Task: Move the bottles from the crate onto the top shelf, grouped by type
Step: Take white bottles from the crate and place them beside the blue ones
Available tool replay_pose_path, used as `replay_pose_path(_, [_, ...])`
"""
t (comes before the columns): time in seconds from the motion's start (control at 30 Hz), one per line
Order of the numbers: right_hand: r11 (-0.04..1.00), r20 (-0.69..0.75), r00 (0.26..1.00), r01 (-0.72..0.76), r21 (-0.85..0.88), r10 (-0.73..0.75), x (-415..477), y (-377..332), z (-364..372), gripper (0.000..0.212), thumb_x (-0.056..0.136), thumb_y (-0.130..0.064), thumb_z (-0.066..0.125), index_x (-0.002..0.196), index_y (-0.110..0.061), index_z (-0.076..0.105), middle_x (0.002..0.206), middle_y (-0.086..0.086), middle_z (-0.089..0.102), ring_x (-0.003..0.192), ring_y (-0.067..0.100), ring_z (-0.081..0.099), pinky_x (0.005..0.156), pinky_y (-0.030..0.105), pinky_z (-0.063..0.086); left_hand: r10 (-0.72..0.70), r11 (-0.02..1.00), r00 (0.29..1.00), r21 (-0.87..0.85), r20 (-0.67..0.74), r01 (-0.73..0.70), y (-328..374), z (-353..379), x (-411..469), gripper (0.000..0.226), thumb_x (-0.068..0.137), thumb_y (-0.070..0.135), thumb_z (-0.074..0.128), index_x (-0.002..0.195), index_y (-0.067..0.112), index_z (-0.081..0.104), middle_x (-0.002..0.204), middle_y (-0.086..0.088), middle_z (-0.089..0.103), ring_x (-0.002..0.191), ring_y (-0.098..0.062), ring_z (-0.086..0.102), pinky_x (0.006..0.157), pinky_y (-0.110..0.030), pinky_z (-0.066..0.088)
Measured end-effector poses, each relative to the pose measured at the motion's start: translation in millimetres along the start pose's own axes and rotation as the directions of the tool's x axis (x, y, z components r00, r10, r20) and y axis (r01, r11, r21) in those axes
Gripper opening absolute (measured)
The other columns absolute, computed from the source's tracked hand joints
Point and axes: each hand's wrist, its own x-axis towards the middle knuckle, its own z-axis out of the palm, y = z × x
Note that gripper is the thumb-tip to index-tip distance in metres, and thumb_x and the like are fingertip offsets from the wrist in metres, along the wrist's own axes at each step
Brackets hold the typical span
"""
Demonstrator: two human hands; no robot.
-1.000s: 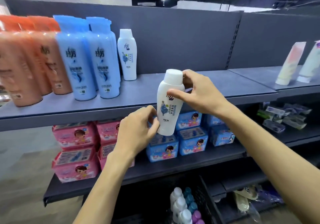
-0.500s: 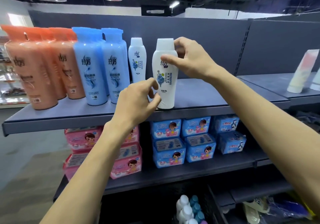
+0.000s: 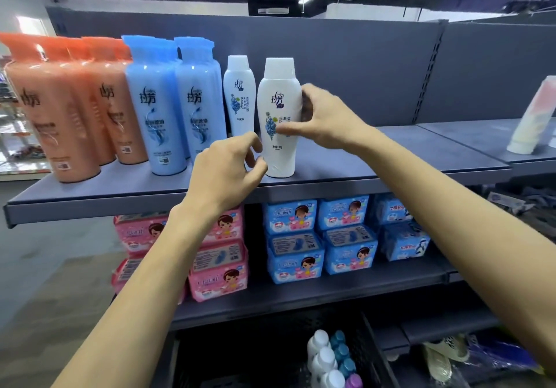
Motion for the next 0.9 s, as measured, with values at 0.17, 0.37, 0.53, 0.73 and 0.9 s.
replay_pose_path(0.17, [0.988, 0.043, 0.996, -0.074, -0.132, 0.081, -18, 14, 21, 0.051, 0.073, -0.042, 0.085, 0.113, -0.017, 0.064, 0.104, -0.005, 0.073, 0.087, 0.007, 0.068, 0.074, 0.02, 0.054, 0.004, 1.0, 1.0, 0.003, -0.004, -0.004, -4, -1, 4, 0.014, 0.084, 0.034, 0.056, 0.094, 0.026, 0.06, 0.071, 0.012, 0.061, 0.071, -0.017, 0.06, 0.067, -0.037, 0.053])
replay_pose_path(0.37, [0.988, 0.032, 0.992, -0.117, -0.1, 0.121, -21, 21, 38, 0.037, 0.075, -0.033, 0.083, 0.105, -0.014, 0.072, 0.096, -0.003, 0.075, 0.088, 0.011, 0.07, 0.078, 0.027, 0.057, -0.005, 0.999, 0.999, 0.042, 0.043, 0.003, -12, 5, 6, 0.013, 0.083, 0.032, 0.056, 0.093, 0.026, 0.059, 0.071, 0.011, 0.061, 0.072, -0.019, 0.059, 0.068, -0.035, 0.049])
replay_pose_path(0.53, [0.989, 0.023, 0.992, -0.119, -0.084, 0.121, -6, 24, 50, 0.037, 0.077, -0.029, 0.082, 0.105, -0.01, 0.069, 0.099, 0.001, 0.074, 0.091, 0.016, 0.068, 0.079, 0.029, 0.055, -0.001, 0.997, 0.999, 0.08, 0.054, -0.003, -24, 6, 17, 0.014, 0.081, 0.031, 0.055, 0.092, 0.025, 0.059, 0.071, 0.01, 0.062, 0.073, -0.02, 0.058, 0.067, -0.034, 0.047])
replay_pose_path(0.73, [0.988, 0.034, 0.991, -0.126, -0.09, 0.129, 19, 29, 62, 0.039, 0.077, -0.031, 0.081, 0.106, -0.01, 0.069, 0.1, 0.001, 0.073, 0.092, 0.017, 0.067, 0.081, 0.031, 0.055, 0.0, 0.994, 0.997, 0.108, 0.083, -0.009, -39, 14, 14, 0.013, 0.082, 0.027, 0.054, 0.092, 0.019, 0.057, 0.071, 0.008, 0.061, 0.074, -0.023, 0.057, 0.064, -0.034, 0.046])
replay_pose_path(0.9, [0.988, 0.045, 0.99, -0.129, -0.083, 0.133, 38, 31, 71, 0.034, 0.077, -0.031, 0.081, 0.101, -0.01, 0.069, 0.088, -0.005, 0.069, 0.082, 0.012, 0.063, 0.058, 0.015, 0.046, 0.018, 0.997, 0.99, 0.068, 0.138, -0.027, -40, 23, 19, 0.011, 0.083, 0.02, 0.055, 0.09, 0.012, 0.059, 0.077, -0.001, 0.062, 0.077, -0.029, 0.057, 0.069, -0.04, 0.049])
